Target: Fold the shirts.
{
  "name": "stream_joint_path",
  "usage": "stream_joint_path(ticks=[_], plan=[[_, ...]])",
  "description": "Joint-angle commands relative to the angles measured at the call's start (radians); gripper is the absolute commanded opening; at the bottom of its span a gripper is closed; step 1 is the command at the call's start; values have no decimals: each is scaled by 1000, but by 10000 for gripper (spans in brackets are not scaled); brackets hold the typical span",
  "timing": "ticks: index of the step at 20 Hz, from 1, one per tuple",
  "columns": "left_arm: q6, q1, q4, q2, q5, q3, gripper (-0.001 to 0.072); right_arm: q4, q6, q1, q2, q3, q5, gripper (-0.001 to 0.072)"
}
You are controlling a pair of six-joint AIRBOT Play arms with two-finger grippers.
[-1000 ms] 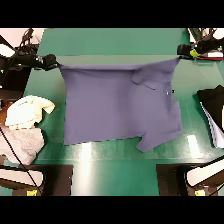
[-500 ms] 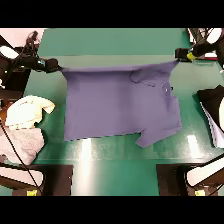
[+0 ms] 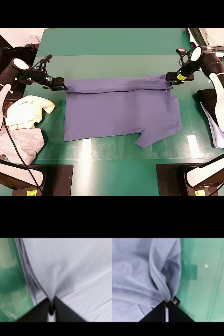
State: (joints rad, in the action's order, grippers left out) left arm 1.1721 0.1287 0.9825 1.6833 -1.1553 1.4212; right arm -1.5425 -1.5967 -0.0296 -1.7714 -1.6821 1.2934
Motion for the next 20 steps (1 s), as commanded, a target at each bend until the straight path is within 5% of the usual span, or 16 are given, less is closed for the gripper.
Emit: stream_joint_path(ticks=[1,2,7,13,20], plan=[[39,1,6,1,-35,-24,561,2,-9,5,2,20,13,178],[59,5,8,-1,-61,-18,548,2,-9,-5,3,2,45,295],[60,61,22,-72,-216,-21,546,7,13,-98,143,32,150,295],[55,68,40,-270,-203,-377,546,261,111,-196,384,324,114,340],[89,68,87,-467,-116,-721,546,269,117,-199,486,473,70,339]])
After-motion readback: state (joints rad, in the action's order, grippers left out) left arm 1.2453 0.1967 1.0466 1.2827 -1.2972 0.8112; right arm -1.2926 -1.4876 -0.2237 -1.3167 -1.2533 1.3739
